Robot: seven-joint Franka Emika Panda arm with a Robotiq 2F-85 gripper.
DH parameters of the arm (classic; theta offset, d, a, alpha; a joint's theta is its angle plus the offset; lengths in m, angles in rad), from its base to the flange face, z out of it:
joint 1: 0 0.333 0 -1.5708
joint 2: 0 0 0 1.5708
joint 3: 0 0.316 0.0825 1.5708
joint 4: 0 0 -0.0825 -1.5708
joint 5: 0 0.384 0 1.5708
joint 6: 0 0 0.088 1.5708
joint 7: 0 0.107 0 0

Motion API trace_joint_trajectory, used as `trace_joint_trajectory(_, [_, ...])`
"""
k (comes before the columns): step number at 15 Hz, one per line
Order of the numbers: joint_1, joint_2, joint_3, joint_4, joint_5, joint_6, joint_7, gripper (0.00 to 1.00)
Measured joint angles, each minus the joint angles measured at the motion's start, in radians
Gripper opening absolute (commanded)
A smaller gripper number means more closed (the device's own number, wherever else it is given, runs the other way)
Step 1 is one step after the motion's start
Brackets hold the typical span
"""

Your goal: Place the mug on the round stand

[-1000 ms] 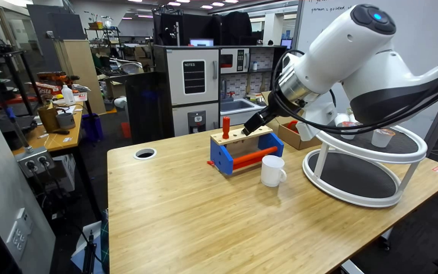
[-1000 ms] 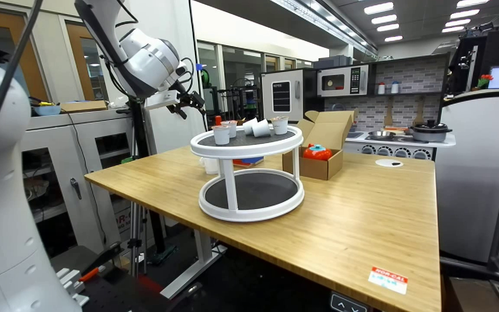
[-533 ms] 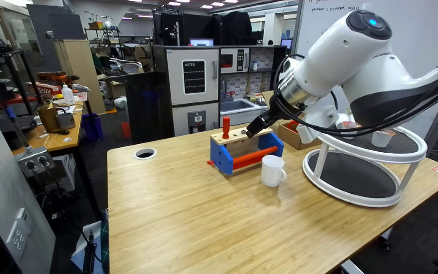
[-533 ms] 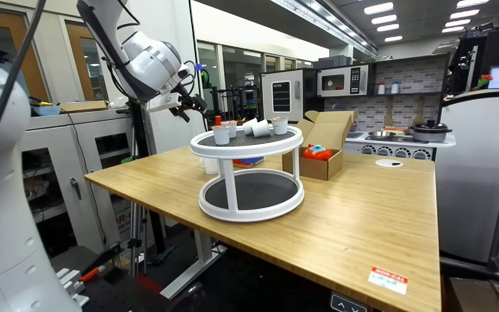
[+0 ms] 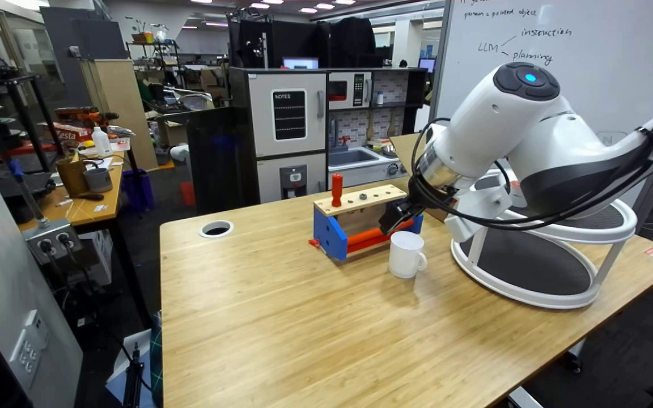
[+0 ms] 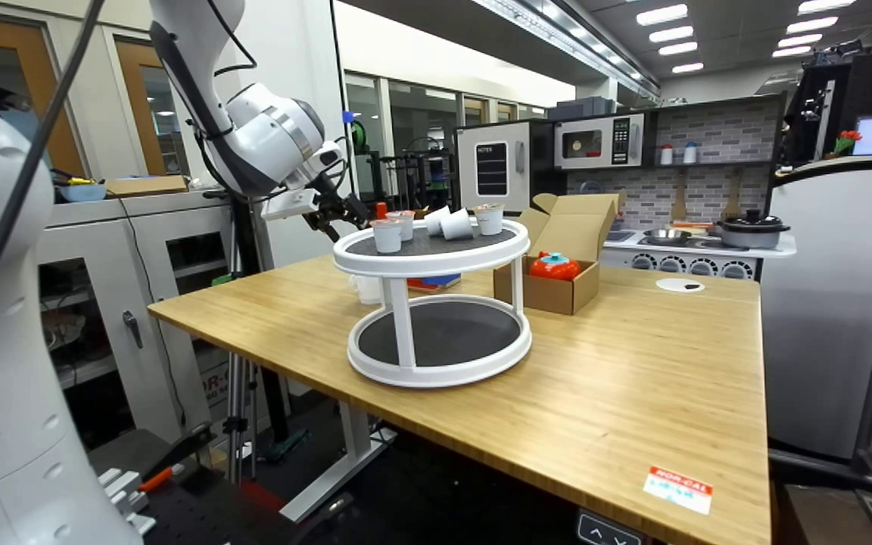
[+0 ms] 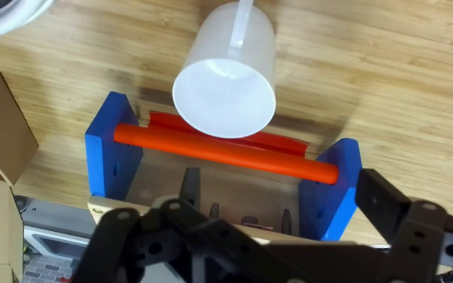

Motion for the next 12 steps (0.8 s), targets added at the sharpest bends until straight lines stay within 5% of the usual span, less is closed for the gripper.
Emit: trace_joint_trajectory(12, [0.000, 0.038, 0.031, -0.018, 0.126, 0.002, -0.002, 1.00])
